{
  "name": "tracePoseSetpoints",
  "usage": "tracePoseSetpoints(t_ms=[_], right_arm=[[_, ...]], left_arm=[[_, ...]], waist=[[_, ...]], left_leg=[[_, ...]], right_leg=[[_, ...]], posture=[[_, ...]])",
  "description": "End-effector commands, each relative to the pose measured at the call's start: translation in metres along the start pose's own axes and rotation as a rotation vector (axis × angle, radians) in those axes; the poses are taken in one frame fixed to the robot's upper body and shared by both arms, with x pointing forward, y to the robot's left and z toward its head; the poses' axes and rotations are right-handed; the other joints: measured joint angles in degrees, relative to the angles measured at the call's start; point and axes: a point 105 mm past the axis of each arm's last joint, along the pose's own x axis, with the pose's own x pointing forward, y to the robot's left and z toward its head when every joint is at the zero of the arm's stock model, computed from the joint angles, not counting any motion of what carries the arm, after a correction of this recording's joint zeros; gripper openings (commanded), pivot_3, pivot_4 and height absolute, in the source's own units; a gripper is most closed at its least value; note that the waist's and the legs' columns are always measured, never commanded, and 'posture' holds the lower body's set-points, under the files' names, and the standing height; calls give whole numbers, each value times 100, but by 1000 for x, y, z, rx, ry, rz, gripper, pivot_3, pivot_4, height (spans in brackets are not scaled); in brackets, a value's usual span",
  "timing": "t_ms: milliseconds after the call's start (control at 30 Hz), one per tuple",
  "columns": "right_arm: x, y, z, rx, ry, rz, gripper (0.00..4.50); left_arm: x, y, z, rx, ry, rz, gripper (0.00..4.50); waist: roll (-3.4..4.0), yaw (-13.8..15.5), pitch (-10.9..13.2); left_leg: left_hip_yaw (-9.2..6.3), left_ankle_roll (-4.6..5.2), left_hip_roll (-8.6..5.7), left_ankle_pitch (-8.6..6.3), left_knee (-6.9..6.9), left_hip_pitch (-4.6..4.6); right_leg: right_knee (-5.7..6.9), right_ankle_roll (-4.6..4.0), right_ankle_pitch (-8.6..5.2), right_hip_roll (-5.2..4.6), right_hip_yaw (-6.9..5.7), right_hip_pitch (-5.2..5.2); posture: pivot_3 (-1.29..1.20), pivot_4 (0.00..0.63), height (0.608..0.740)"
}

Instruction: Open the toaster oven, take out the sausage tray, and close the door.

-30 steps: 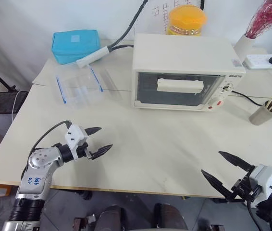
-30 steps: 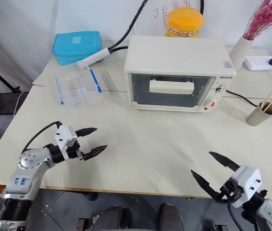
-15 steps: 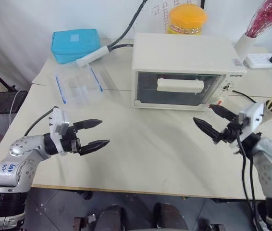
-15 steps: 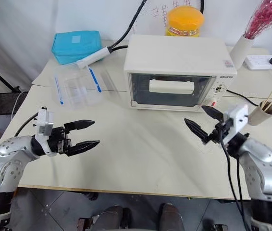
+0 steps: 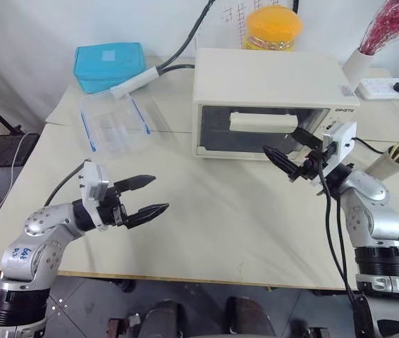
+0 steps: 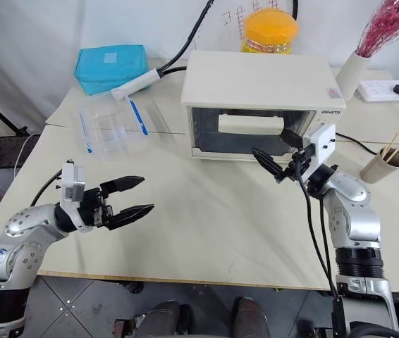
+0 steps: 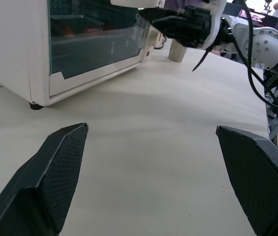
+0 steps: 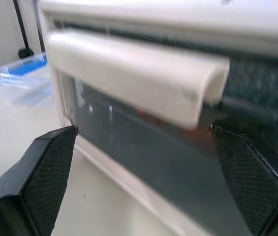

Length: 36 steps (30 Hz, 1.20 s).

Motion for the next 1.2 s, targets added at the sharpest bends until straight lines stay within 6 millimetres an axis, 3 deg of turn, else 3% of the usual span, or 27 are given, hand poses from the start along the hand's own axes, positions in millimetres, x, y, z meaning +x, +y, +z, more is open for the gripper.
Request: tracePoseSetpoints(t_ms=[33, 300, 333, 400, 567, 800, 833, 1033, 1200], right_arm=[[-6, 23, 26, -75, -90, 126, 4500], [-35, 50, 12, -168, 54, 283, 4500], [-39, 51, 8, -189, 76, 294, 4500], [-44, 51, 2, -216, 107, 305, 4500], [-44, 49, -1, -243, 112, 296, 4500], [-42, 48, -1, -262, 106, 284, 4500], [-42, 48, -2, -263, 108, 282, 4500], [-60, 48, -10, -259, 150, 219, 4500], [-110, 51, -32, -234, 281, 93, 4500]], left_arm=[[3, 0, 8, 15, -33, -4, 4427], [20, 22, 23, 23, -98, 2, 4427], [24, 27, 28, 32, -120, 6, 4257], [33, 35, 36, 50, -155, 11, 3883], [66, 72, 55, 112, -246, 128, 2305], [118, 71, 45, 148, -217, 40, 174], [123, 70, 44, 150, -213, 31, 30], [139, 57, 29, 153, -164, -50, 30], [137, 45, 9, 173, -99, -111, 30]], waist=[[0, 3, 0], [2, 3, 1], [2, 11, 1], [-1, 17, 3], [-6, 33, 6], [-10, 23, 8], [-10, 20, 8], [-11, 43, 9], [-12, 182, 9]], left_leg=[[-3, 0, 2, 0, 0, 0], [4, 0, 3, 0, -3, 0], [3, -1, 3, 0, -3, 0], [2, -2, 4, 1, -3, 0], [3, -1, -1, 2, 0, -2], [4, 0, -6, 2, -3, -4], [5, 0, -6, 2, -3, -5], [2, 0, -1, 3, -1, -5], [-6, 1, -6, 3, 2, -10]], right_leg=[[0, 0, 0, 1, -3, 0], [-5, 0, 0, 7, -3, 0], [-3, 0, 0, 7, -3, 0], [-4, 0, 0, 10, -5, 0], [-4, 2, 1, 11, -8, 0], [-7, 3, 1, 13, -29, 0], [-8, 3, 1, 13, -31, -1], [-5, 3, 1, 13, -34, -1], [-8, 5, 2, 12, -34, 2]], posture=[[0, 150, 740], [0, 150, 740], [0, 150, 740], [0, 150, 740], [0, 150, 740], [0, 150, 740], [0, 150, 740], [0, 150, 740], [0, 150, 740]])
